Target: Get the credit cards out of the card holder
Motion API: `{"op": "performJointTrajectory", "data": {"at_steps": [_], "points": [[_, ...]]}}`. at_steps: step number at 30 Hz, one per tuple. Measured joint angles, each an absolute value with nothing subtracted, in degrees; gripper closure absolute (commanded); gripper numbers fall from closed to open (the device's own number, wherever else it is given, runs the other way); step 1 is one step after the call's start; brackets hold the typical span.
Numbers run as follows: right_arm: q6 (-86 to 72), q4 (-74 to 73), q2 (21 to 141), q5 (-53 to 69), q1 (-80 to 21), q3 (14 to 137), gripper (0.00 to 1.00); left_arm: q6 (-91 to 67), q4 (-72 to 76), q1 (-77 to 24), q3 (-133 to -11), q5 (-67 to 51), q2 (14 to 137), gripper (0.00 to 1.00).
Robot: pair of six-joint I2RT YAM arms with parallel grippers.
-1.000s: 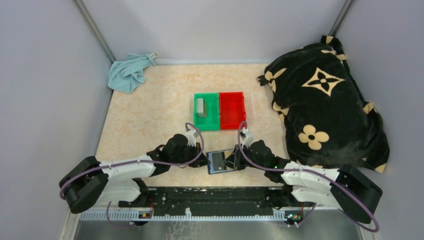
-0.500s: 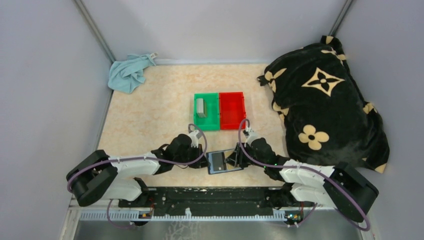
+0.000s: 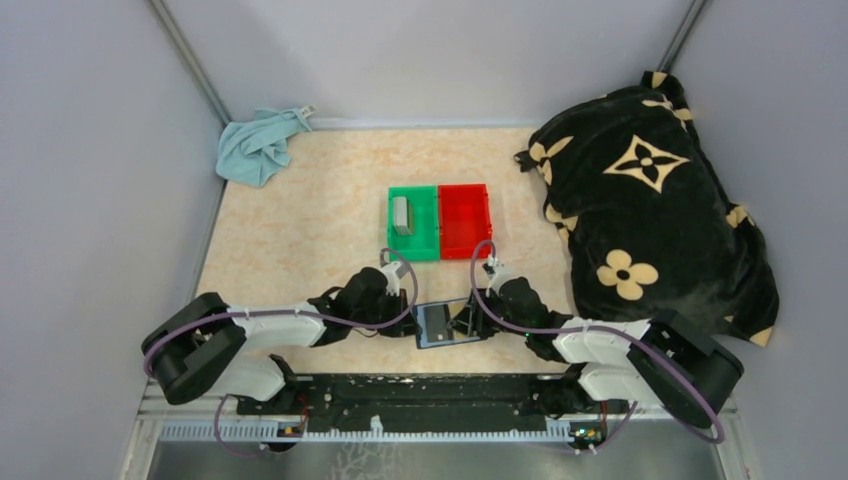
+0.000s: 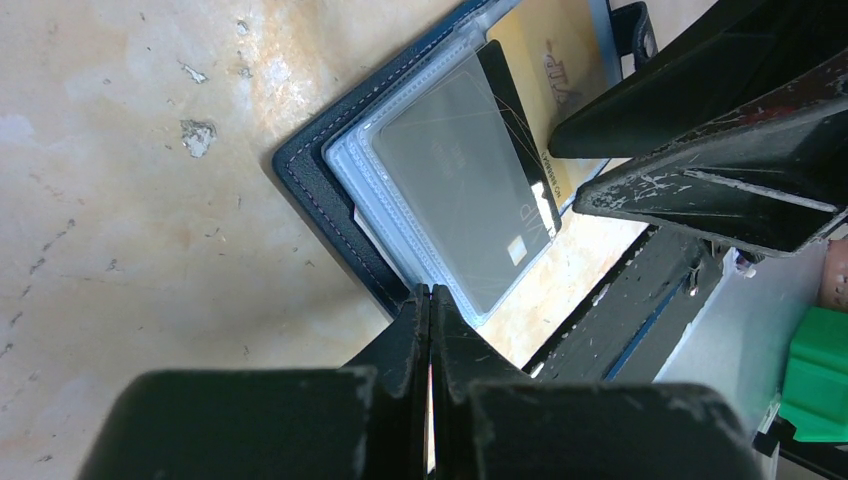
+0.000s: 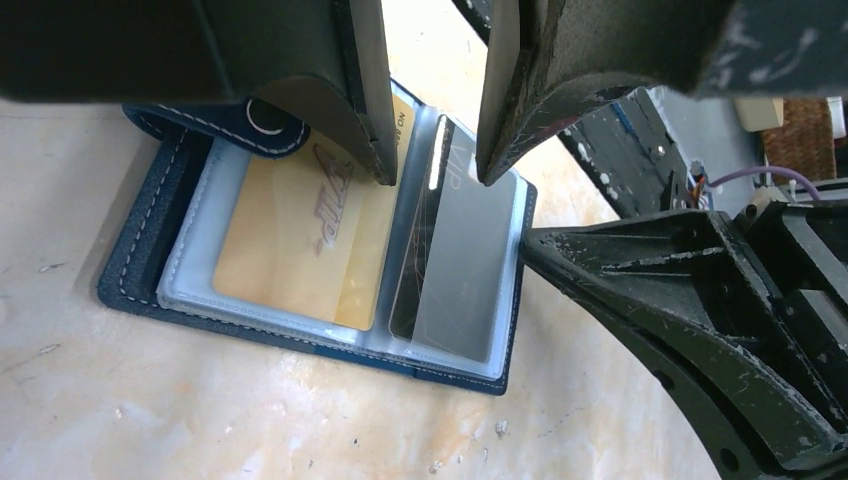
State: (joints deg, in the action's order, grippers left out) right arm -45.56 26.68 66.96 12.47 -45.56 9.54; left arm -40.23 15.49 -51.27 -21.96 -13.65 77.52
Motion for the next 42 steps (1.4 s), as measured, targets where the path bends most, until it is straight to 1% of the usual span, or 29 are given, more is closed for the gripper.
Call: {"op": "performJointTrajectory", "data": {"at_steps": [14, 21, 31, 42], "points": [[-46.7, 38.0, 74.8, 15.7, -45.6, 8.2, 0.64, -40.3, 16.1, -51.3, -22.0, -13.7, 77.8, 1.0], [-48.9, 43.9, 74.5, 18.2, -45.3, 4.8, 0.65, -40.5, 16.7, -51.3, -21.9, -14.0, 77.9, 1.0], [-49.6, 47.1, 74.3, 20.8, -45.3, 4.4, 0.65, -40.7, 17.1, -51.3, -21.9, -14.6, 78.6, 1.0], [-51.4, 55.0, 81.2, 22.0, -45.1, 4.4, 0.65, -40.7, 17.2, -51.2, -21.6, -14.6, 78.6, 1.0]]}}
